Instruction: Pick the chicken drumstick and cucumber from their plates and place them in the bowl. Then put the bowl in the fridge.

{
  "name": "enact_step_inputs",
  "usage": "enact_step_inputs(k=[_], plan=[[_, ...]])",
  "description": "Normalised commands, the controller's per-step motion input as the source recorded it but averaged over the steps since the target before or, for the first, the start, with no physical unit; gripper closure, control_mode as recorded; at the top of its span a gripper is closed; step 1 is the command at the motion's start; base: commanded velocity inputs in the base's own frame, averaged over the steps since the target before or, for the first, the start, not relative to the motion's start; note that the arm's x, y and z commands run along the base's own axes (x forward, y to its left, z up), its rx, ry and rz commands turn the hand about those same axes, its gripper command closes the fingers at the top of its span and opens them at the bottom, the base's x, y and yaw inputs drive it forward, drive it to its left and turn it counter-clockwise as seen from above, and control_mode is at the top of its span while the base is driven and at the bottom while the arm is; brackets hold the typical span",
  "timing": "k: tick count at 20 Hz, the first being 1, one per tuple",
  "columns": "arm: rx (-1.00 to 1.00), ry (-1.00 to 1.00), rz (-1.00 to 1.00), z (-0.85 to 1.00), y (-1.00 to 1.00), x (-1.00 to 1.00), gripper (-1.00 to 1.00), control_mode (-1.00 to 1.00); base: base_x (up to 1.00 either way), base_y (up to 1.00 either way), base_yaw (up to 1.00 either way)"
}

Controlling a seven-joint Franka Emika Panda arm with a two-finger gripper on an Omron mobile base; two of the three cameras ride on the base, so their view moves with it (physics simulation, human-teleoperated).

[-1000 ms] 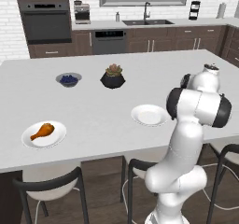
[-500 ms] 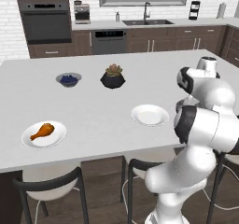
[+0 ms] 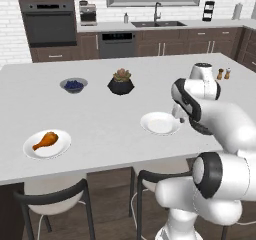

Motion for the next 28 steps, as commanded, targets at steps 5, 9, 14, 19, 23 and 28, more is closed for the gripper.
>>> enact_step_inputs(k=[5, 9, 14, 19, 23, 28], plan=[[0.00, 0.03, -0.07, 0.24, 1.00, -0.13, -1.00, -1.00, 0.00, 0.00, 0.00], [0.00, 0.13, -0.02, 0.19, 1.00, 0.00, -1.00, -1.00, 0.00, 0.00, 0.00], [0.03, 0.03, -0.03, 0.04, 0.36, -0.29, -1.00, -1.00, 0.00, 0.00, 0.00], [0.06, 0.00, 0.02, 0.00, -0.03, -0.64, -1.00, -1.00, 0.00, 0.00, 0.00], [0.00, -0.02, 0.11, -0.12, -0.06, -0.54, -1.00, -1.00, 0.00, 0.00, 0.00], [0.00, -0.03, 0.05, -0.03, -0.01, -0.29, -1.00, 1.00, -0.14, 0.20, 0.03]])
